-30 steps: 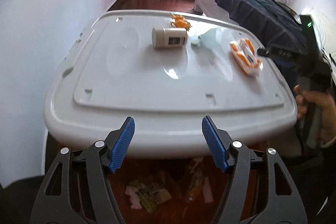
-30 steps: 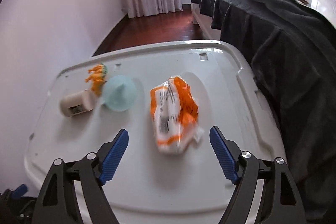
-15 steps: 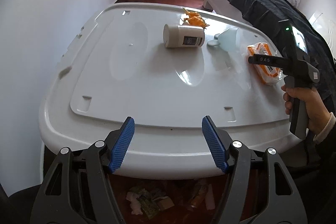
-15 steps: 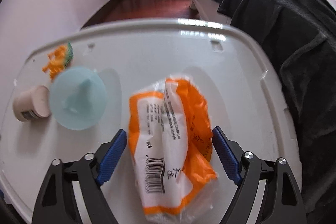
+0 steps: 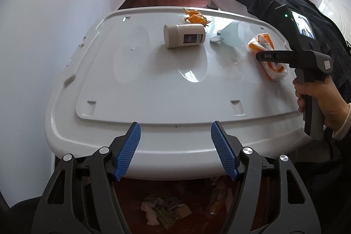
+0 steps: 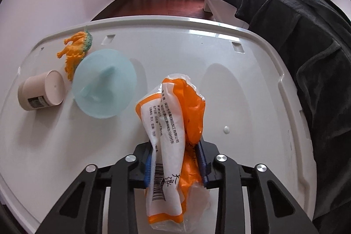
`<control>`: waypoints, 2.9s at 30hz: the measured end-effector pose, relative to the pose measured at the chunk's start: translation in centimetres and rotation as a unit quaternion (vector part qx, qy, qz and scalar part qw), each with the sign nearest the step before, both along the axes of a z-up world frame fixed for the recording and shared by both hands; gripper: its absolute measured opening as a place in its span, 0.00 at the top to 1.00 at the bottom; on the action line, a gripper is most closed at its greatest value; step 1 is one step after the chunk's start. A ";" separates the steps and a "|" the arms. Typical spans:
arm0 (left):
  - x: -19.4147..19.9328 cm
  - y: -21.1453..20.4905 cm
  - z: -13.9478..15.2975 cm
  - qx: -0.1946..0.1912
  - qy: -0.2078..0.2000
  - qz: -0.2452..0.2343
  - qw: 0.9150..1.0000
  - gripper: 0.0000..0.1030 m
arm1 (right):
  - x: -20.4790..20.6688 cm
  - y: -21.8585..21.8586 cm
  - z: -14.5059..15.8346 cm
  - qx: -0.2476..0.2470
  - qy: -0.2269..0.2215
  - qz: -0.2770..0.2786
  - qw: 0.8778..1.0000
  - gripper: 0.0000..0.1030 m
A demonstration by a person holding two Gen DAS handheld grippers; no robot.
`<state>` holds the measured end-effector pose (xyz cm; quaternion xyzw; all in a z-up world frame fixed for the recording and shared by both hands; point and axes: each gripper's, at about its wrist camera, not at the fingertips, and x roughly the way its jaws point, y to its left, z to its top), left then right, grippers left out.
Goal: Collect trash
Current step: 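Grasp the orange-and-white wipes packet with the right tool, then grasp the beige cylindrical container with the left tool while the right tool holds the packet, then carry both tools over the bin and open both to drop items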
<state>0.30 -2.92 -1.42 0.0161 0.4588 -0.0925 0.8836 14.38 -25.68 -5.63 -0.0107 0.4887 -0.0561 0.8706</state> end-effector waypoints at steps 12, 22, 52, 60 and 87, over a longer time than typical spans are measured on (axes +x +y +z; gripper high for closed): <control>0.5 0.4 3.8 -0.003 -0.026 0.011 1.000 0.36 | -3.9 0.7 4.6 0.044 -0.045 0.030 0.998 0.76; 7.5 -2.6 6.2 0.064 -0.086 -0.086 0.991 0.21 | -9.5 0.8 9.2 0.165 -0.098 0.036 0.981 0.75; 20.6 -5.8 -3.6 0.120 -0.062 -0.345 0.929 0.22 | -5.9 1.8 7.6 0.201 -0.069 0.041 0.976 0.74; 20.9 -6.9 -4.9 0.100 -0.050 -0.323 0.940 0.40 | -5.8 1.9 7.5 0.201 -0.071 0.040 0.976 0.74; 11.6 -2.2 -2.0 0.061 -0.069 -0.008 0.996 0.54 | -7.4 2.3 8.4 0.200 -0.086 0.050 0.975 0.74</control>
